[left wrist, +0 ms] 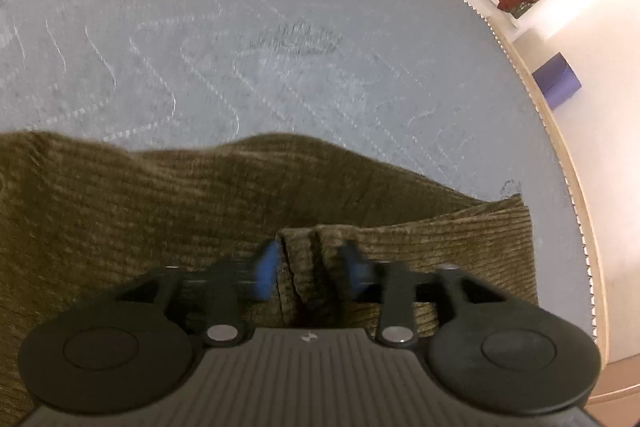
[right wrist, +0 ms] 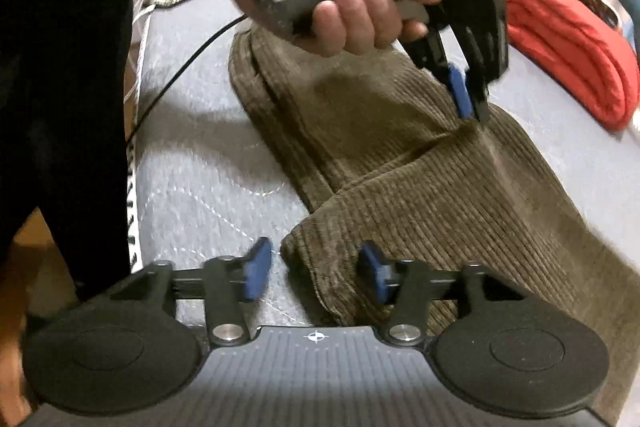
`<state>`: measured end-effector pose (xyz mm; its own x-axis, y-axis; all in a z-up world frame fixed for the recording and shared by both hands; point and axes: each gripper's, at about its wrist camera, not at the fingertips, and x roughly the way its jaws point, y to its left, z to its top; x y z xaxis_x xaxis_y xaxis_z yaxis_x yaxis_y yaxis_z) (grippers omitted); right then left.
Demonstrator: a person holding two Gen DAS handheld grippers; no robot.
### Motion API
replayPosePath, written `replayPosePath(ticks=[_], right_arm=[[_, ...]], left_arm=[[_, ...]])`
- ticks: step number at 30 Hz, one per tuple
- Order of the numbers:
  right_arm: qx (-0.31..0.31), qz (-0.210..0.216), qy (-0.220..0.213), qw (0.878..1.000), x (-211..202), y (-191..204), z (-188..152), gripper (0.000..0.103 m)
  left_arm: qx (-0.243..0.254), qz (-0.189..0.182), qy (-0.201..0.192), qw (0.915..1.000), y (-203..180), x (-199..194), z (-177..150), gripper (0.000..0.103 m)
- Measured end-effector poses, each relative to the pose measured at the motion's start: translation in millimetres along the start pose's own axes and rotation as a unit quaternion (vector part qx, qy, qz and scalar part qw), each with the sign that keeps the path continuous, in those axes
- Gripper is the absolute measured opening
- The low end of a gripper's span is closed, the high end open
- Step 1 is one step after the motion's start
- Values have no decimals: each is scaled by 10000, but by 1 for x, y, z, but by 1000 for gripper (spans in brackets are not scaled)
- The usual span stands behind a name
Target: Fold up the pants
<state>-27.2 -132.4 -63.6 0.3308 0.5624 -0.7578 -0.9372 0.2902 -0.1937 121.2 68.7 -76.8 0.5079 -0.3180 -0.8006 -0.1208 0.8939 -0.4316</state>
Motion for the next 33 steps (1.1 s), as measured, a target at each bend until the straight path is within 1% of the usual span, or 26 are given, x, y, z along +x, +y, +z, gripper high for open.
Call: replayPosePath(ticks=[1,3,5,7,9,10,11,12,13,14,15,16,18,19,20,22,24,26,27,28,29,30,31,32,33], right_arm=[[-92,-24,28,10000,3,3,0,60],[-205,-46,54,9998,6,6,0,67],[-324,-116,86,9994,8,8,0,68],[-437,-206,125,9988,12,11,-2,68],[-513,-255,116,9983,13,13,-3,69],[-519,-271,118,9982,13,13,-3,68],[-526,-317,122,9980,13,13,-2,63],[-559,-417,135,9975,13,12,-3,52],[-585,-487,136,9970,13,11,-3,46],[-559,-458,117,9973,11,8,-3,41],[-502,-444,88,9977,8,6,-3,31],[-481,-479,55,9977,6,3,-1,24],[-448,-460,-68,9979,-4,-1,3,21],[-438,-506,-173,9976,-10,-2,6,20],[-402,-565,-318,9971,-18,-4,10,20],[-107,-701,-773,9945,-42,-14,21,20],[165,-822,-1256,9885,-61,-23,27,20],[403,-980,-1626,9810,-70,-30,30,20],[580,-1013,-1670,9790,-68,-34,31,21],[739,-979,-1571,9799,-61,-37,31,22],[811,-872,-1346,9837,-52,-38,30,27],[774,-797,-1101,9877,-43,-36,29,28],[721,-775,-974,9896,-38,-33,26,30],[753,-743,-936,9900,-37,-34,24,35],[899,-677,-959,9890,-40,-38,23,42]], left_arm=[[-13,8,19,10000,1,1,1,58],[-46,32,68,10000,3,7,0,58],[-8,3,144,9999,0,15,0,58],[120,4,153,9998,-7,20,0,58],[388,26,131,9992,-18,24,-3,58],[541,96,103,9984,-24,27,-4,58],[624,151,84,9979,-26,29,-7,56],[723,219,51,9971,-29,30,-8,49],[761,233,25,9968,-31,30,-9,38],[739,163,21,9971,-33,29,-9,33],[730,113,8,9973,-33,26,-8,28],[798,108,-39,9967,-36,22,-7,25],[1106,106,-325,9933,-51,6,-5,24],[1239,42,-527,9909,-58,-4,-3,24],[1343,-35,-773,9879,-64,-15,-1,23],[1398,-174,-1290,9816,-69,-37,5,23],[1363,-256,-1636,9767,-69,-49,10,24],[1350,-236,-1776,9745,-67,-50,13,24],[1327,-192,-1713,9761,-65,-46,15,27],[1284,-125,-1592,9788,-62,-40,16,30],[1156,49,-1444,9827,-57,-31,17,38],[1051,230,-1447,9836,-53,-28,16,37],[992,398,-1496,9830,-50,-28,16,37],[992,433,-1520,9824,-49,-29,16,38],[1014,399,-1562,9817,-49,-33,16,39]])
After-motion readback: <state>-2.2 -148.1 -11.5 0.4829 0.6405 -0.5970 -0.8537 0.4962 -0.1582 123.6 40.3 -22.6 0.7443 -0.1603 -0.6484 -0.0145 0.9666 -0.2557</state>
